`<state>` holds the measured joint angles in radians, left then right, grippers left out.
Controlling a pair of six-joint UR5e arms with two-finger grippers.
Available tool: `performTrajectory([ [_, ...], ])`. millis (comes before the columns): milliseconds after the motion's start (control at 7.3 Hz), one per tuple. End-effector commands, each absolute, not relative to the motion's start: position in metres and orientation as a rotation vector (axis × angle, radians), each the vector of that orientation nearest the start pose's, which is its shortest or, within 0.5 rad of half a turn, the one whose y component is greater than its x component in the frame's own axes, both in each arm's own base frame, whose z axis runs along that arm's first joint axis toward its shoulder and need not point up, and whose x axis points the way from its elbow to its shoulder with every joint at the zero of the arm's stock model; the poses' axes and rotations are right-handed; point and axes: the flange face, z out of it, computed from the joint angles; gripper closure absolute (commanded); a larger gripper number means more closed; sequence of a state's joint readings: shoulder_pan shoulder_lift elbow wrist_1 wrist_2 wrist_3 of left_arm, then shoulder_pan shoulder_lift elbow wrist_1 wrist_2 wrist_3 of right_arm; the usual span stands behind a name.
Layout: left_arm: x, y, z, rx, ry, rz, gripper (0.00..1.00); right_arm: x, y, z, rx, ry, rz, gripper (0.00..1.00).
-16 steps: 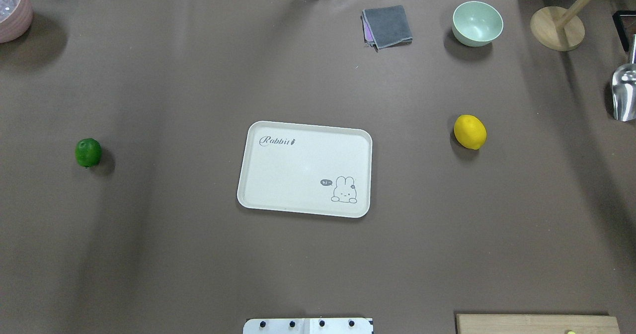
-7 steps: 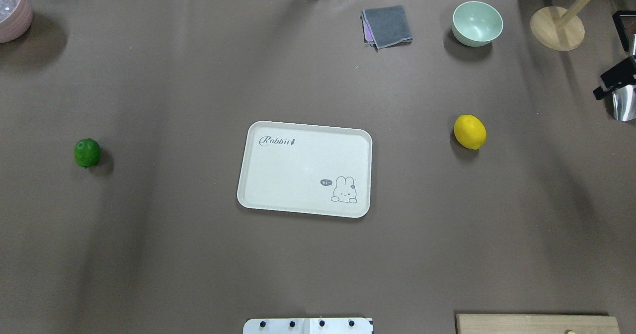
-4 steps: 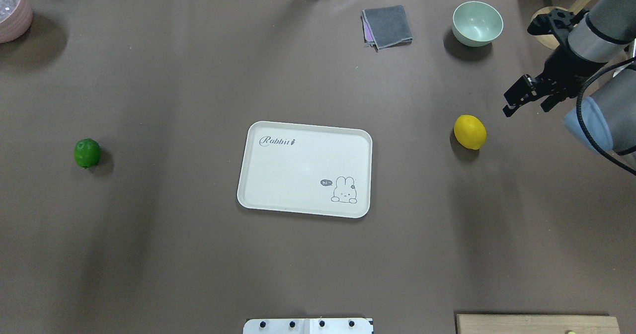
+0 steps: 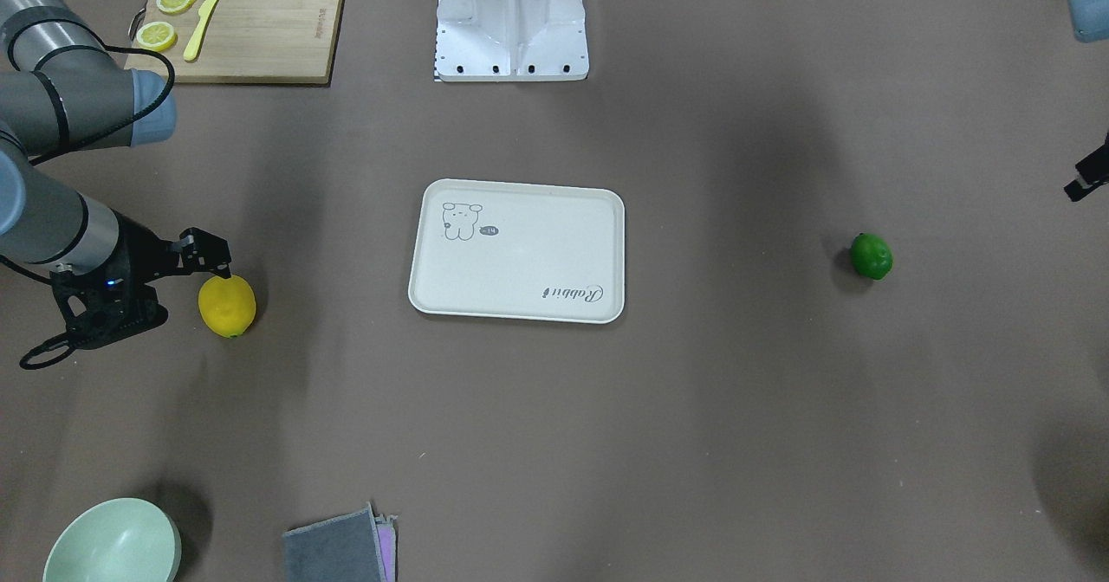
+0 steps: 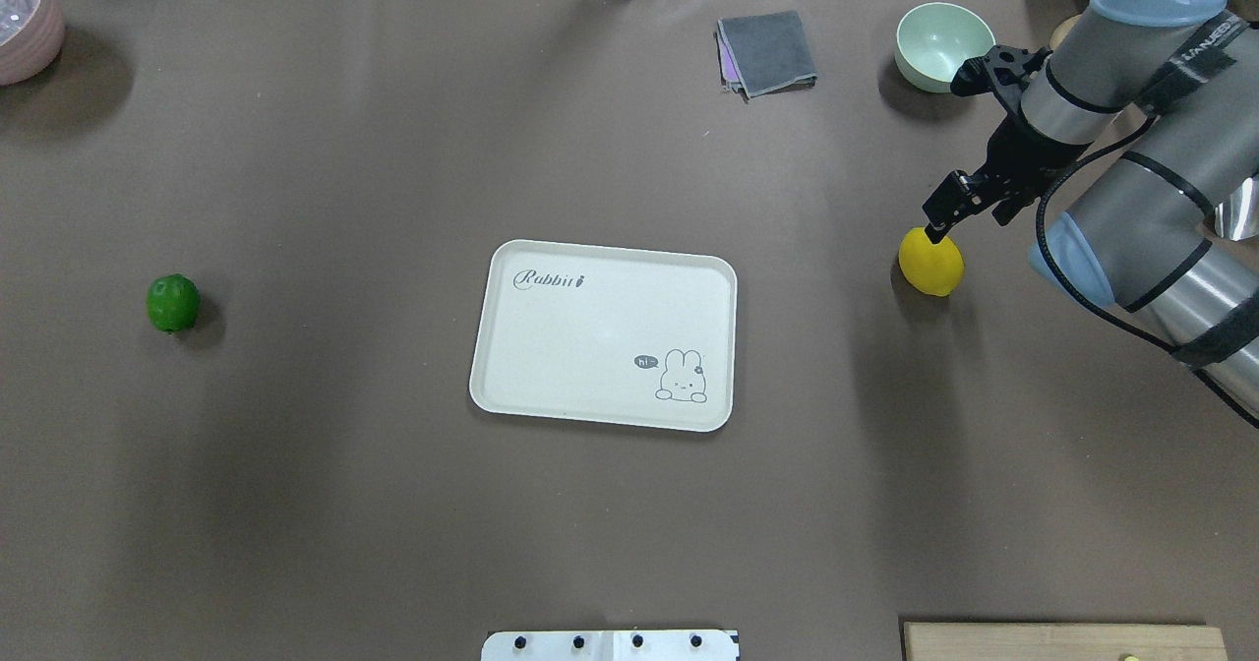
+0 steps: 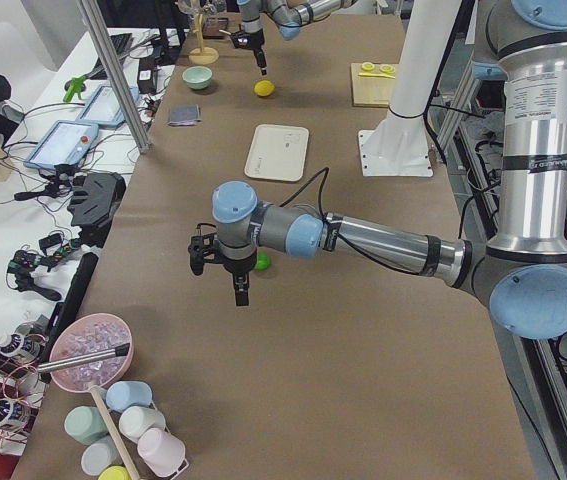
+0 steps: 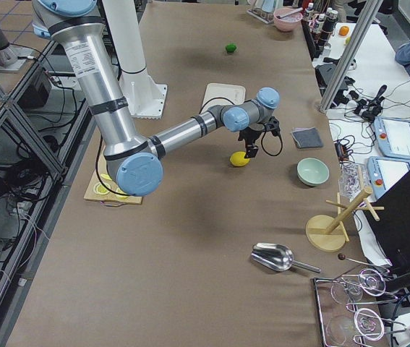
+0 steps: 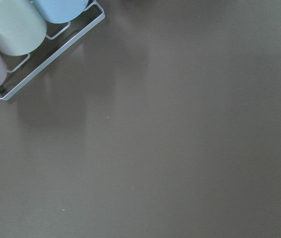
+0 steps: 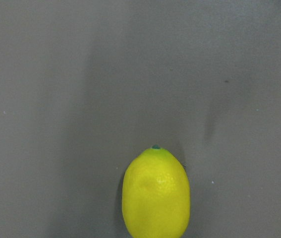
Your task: Place all lemons on tray
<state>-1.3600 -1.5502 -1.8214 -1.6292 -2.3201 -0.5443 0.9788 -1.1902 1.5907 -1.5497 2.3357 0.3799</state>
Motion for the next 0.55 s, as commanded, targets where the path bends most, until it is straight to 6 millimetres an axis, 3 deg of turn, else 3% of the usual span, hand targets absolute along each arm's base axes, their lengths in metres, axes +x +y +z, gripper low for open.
performTrajectory([
  [0,0.073,-0.498,0.517,-0.057,0.806,-0.259,0.02,-0.328,-0.567,0.447,0.017,-0.848,-0.399,0.00],
  [137,0.097,-0.498,0.512,-0.067,0.801,-0.222,0.02,-0.336,-0.565,0.454,0.007,-0.842,-0.409,0.01],
  [411,0.160,-0.504,0.487,-0.118,0.795,-0.305,0.02,-0.348,-0.556,0.461,0.008,-0.812,-0.428,0.01],
])
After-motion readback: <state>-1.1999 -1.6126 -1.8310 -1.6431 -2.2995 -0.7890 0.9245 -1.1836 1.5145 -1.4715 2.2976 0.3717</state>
